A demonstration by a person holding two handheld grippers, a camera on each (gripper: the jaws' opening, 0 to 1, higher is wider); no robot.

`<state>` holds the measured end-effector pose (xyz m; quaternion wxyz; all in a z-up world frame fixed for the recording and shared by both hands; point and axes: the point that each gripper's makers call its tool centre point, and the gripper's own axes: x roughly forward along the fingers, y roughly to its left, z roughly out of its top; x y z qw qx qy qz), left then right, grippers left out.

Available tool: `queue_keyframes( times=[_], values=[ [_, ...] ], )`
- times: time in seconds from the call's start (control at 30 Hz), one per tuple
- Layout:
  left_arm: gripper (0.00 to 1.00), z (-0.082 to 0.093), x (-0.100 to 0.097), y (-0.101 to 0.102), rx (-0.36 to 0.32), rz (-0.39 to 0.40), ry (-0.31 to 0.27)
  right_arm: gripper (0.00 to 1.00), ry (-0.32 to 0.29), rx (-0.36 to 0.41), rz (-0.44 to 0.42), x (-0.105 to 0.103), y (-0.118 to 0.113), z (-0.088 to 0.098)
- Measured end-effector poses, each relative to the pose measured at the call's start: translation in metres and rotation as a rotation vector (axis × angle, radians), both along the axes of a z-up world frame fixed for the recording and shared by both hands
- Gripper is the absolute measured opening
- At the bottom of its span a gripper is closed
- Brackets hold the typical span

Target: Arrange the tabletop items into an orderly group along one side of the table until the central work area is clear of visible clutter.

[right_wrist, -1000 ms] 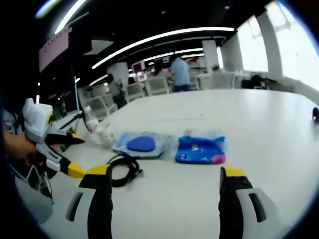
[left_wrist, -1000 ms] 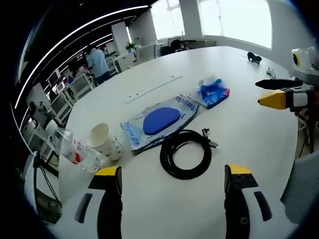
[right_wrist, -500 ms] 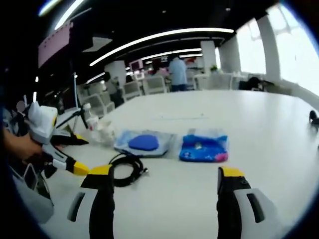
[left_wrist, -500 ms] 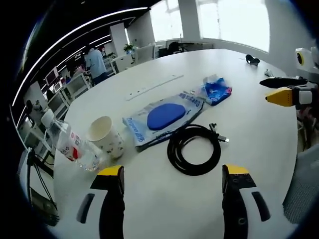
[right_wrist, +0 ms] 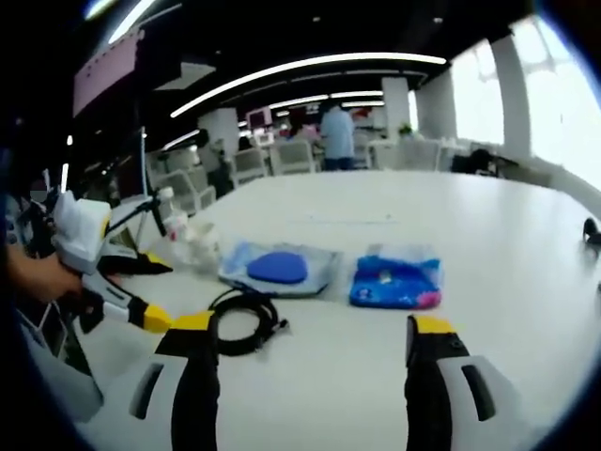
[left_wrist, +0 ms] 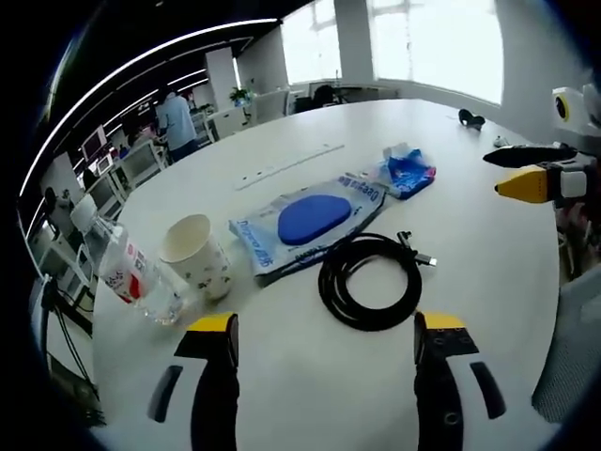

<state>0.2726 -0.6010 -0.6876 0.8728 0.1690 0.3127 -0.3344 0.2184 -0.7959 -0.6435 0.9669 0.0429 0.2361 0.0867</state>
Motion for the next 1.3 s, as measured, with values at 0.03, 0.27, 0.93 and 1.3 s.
queue_keyframes(
  times=[0.03,0.27,0.93,1.3],
  values=[
    [0.73,0.0,0.0,-0.001,-0.001,-0.001,-0.001,0.77,0.006,-0.002,0.006,0.0,0.001,-0.002],
    [0.69,-0.003,0.001,-0.002,-0.003,-0.013,-0.002,0.72,0.046,0.01,0.023,-0.001,0.011,-0.018],
    [0.53,-0.017,0.015,0.004,-0.017,0.012,0.037,0.39,0.16,0.031,0.152,0.016,0.046,-0.044],
    [0.42,-0.021,0.02,-0.004,-0.028,0.002,0.043,0.32,0.198,0.085,0.174,0.025,0.06,-0.057]
  ],
)
